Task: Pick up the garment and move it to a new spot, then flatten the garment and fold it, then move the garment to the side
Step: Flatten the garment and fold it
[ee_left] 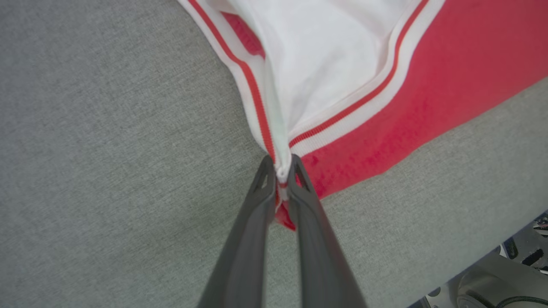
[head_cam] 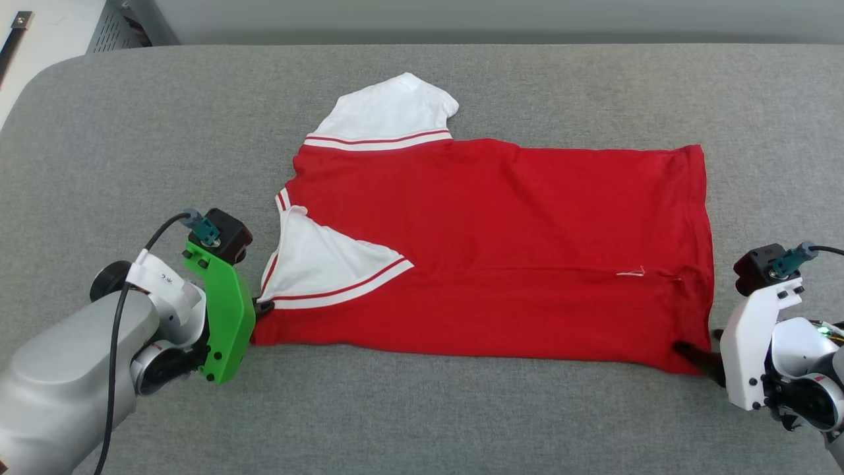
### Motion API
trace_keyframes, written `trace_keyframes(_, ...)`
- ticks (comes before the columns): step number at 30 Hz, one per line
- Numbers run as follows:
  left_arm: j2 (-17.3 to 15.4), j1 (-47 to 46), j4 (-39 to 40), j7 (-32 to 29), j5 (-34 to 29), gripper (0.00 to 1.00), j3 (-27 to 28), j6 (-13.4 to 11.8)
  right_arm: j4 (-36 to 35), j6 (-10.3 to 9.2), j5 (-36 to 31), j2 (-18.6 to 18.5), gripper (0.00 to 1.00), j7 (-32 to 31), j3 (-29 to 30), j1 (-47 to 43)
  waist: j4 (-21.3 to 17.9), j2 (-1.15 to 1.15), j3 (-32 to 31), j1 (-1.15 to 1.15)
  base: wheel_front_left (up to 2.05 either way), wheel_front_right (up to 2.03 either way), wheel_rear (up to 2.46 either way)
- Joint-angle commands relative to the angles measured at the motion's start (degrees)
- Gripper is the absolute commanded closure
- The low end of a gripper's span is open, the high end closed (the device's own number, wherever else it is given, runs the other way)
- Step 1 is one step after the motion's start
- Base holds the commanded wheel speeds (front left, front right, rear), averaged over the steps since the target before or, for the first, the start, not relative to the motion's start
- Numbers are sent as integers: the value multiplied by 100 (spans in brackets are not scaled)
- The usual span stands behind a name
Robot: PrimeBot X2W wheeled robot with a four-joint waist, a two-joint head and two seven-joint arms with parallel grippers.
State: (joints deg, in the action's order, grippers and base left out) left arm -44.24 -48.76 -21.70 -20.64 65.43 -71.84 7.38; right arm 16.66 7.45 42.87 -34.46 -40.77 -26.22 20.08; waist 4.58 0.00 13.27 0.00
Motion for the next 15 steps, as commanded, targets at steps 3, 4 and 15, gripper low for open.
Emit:
trace_keyframes(3,44,-2,-49,72,-89,100,-1,1,228,3,91,198,0,150,-327,-124,-5,0,-35,0,0,0,0)
trace_keyframes(4,41,27,-64,80,-92,100,-6,1,256,3,135,189,48,211,-396,-114,-13,0,-59,0,0,0,0)
trace_keyframes(15,-15,383,-176,184,46,100,-20,3,-5,3,505,-205,100,1017,-569,-136,-104,0,-630,0,0,0,0)
